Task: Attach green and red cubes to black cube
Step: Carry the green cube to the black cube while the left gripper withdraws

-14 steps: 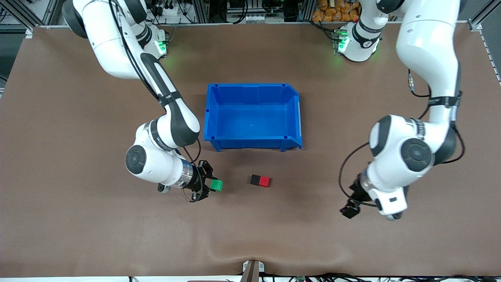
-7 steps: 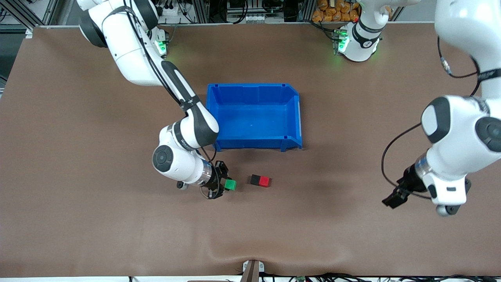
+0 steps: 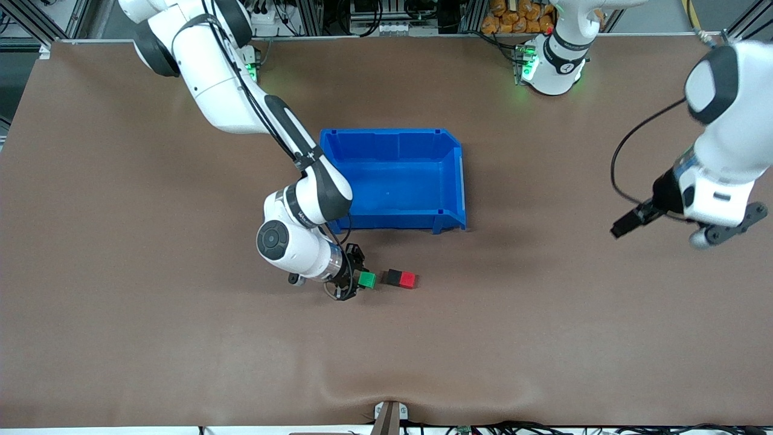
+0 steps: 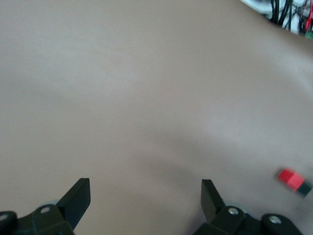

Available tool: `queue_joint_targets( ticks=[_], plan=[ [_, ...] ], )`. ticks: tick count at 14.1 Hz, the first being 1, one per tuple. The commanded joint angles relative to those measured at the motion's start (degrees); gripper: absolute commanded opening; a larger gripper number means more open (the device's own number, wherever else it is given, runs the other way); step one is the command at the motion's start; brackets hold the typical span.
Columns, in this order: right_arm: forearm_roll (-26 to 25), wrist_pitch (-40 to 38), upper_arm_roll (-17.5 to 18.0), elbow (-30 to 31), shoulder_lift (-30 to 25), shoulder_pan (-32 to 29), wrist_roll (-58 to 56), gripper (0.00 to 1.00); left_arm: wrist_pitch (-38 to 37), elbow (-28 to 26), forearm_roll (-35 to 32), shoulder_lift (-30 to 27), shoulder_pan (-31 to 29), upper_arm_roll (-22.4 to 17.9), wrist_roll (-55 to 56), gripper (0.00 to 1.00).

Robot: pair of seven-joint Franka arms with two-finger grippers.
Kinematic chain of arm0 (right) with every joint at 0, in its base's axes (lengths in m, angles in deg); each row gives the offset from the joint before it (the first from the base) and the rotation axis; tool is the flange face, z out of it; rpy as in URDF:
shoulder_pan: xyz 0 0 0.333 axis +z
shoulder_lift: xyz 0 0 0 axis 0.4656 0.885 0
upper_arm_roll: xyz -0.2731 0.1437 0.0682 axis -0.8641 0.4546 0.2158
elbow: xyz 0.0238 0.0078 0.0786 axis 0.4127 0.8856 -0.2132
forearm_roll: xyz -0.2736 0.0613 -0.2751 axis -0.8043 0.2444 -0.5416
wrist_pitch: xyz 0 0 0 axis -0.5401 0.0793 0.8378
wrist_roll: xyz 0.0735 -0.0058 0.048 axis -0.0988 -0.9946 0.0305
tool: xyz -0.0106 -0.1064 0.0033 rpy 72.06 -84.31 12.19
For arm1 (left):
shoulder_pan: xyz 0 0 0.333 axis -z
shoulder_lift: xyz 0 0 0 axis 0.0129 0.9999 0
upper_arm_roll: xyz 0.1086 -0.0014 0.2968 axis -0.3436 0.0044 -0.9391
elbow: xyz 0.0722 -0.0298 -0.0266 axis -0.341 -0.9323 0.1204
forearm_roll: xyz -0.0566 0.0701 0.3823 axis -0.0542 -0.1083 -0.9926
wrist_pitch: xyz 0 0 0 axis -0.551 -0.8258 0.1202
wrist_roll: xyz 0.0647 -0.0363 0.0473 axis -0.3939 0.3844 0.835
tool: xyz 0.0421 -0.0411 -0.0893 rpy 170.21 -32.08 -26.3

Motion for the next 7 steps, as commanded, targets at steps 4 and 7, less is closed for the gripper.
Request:
queue_joint_targets(
  ticks=[4, 7],
  plan=[
    [0.69, 1.08, -0.63, -2.2, 3.25, 2.42, 1.12, 0.0, -10.07, 3.8, 0.02, -4.65, 0.09, 0.12, -16.54, 1.0],
    [0.69, 2.05, -0.63, -2.2, 3.77, 3.48, 1.03, 0.0, -15.61, 8.02, -0.68, -3.51, 0.62, 0.2, -27.18, 1.0]
  ],
)
